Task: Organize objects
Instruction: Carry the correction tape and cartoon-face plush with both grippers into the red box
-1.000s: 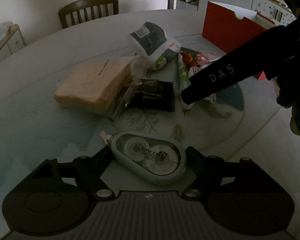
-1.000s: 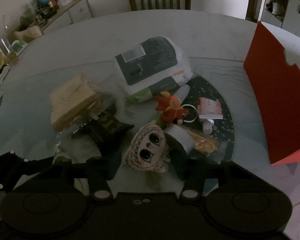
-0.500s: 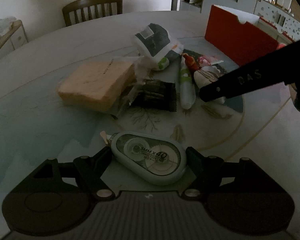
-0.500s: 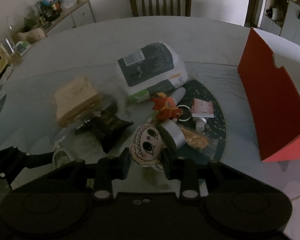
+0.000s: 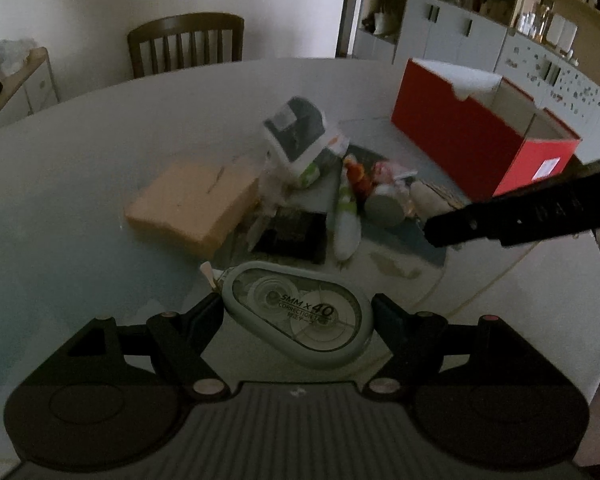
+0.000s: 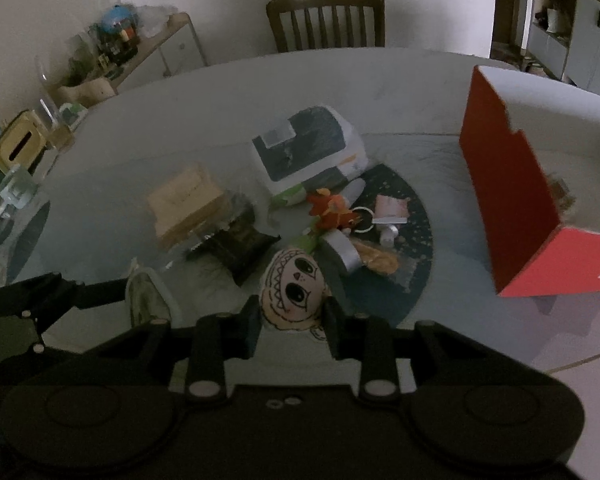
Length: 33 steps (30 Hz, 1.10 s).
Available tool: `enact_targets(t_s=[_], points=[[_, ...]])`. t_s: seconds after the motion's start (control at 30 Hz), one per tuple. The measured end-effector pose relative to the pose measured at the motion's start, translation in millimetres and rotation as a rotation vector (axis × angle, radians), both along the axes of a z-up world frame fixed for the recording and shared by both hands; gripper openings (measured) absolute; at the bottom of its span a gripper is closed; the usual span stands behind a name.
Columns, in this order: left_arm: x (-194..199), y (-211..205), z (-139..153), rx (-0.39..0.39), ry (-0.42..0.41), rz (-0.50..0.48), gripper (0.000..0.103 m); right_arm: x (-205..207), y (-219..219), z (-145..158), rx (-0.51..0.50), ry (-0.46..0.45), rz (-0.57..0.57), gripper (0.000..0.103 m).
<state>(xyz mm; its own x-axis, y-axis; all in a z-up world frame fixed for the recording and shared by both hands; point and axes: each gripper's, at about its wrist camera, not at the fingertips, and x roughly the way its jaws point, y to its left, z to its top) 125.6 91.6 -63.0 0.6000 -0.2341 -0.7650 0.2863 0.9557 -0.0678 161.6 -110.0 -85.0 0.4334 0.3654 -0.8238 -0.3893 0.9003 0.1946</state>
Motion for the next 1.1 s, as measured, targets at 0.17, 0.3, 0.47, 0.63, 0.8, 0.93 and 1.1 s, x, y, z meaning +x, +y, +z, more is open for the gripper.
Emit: enact_targets(t_s=[0.17,0.3,0.47,0.63,0.8,0.93,1.1], points=[[-1,-12,18,0.008,-0.025,-0.016,0.081,-4,-16,17,0.029,-0.004,-0.011,0.032],[-3,-27,34,0.011,-0.054,-0.058,0.081,-6,-31,31,0.056,-0.028,-0.024,0.032],[1,-48,53,0.001,-0.094,-0.088,0.081,-5,-51,45,0.063,-0.068,-0.023,0.032],[8,-78,72,-0.002,-0.123,-0.108,0.081,4,-77,55,0.078,-0.081,-0.035,0.032],[17,-113,82,0.009,-0.144,-0.136,0.081,15,-104,65,0.106,-0.082,-0.044,0.032],[25,-140,88,0.015,-0.163,-0.143,0.081,24,-127,71,0.127,-0.095,-0.046,0.032],[36,-177,93,0.022,-0.178,-0.149,0.081,38,-159,73,0.135,-0.106,-0.051,0.032]])
